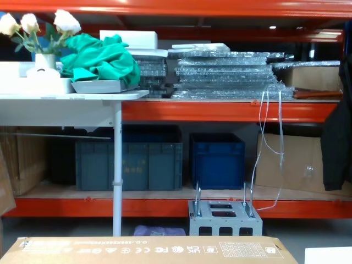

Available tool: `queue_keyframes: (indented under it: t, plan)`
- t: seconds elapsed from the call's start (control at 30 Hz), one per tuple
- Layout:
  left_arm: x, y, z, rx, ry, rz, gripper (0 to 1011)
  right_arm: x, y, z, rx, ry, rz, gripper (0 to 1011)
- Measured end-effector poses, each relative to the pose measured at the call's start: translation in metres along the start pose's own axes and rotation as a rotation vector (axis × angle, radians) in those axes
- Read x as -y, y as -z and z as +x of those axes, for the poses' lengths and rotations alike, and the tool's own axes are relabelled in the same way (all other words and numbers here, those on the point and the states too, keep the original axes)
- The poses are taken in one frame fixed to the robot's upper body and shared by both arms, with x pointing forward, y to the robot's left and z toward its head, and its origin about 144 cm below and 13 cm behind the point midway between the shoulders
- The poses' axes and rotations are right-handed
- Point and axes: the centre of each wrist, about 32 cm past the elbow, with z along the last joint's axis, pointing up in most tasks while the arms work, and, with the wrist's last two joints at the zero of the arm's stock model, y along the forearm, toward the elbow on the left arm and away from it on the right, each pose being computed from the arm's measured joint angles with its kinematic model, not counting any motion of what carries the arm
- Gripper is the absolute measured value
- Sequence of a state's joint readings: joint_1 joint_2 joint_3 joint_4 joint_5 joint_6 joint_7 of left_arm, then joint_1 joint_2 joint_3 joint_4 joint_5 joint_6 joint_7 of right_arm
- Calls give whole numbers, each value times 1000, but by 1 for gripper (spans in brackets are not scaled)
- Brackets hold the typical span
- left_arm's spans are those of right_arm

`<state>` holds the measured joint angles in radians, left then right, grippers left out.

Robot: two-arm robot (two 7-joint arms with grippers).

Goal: Use one hand to grasp the basket and place it at the designated location.

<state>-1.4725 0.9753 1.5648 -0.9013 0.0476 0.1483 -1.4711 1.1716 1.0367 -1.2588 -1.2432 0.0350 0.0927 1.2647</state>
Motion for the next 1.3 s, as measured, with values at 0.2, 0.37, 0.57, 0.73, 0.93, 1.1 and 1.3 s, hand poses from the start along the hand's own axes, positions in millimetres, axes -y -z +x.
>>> queue_keyframes:
  t: [0.2,0.37,0.57,0.73,0.93,1.1,1.3]
  plan:
    - [0,0,0,0,0,0,0,0,0,0,0,1,0,649]
    - [0,0,0,0,0,0,0,0,0,0,1,2,0,798]
    - [0,0,0,0,0,0,0,0,0,0,1,2,-1,956]
    - [0,0,0,0,0,0,0,0,0,0,1,2,-1,1000]
    - [0,0,0,0,0,0,0,0,0,0,0,3,-2,1000]
    - [0,0,0,0,0,0,0,1,-6,0,19,6,-18,1000]
    - [0,0,0,1,0,0,0,9,-26,0,70,20,-48,1000]
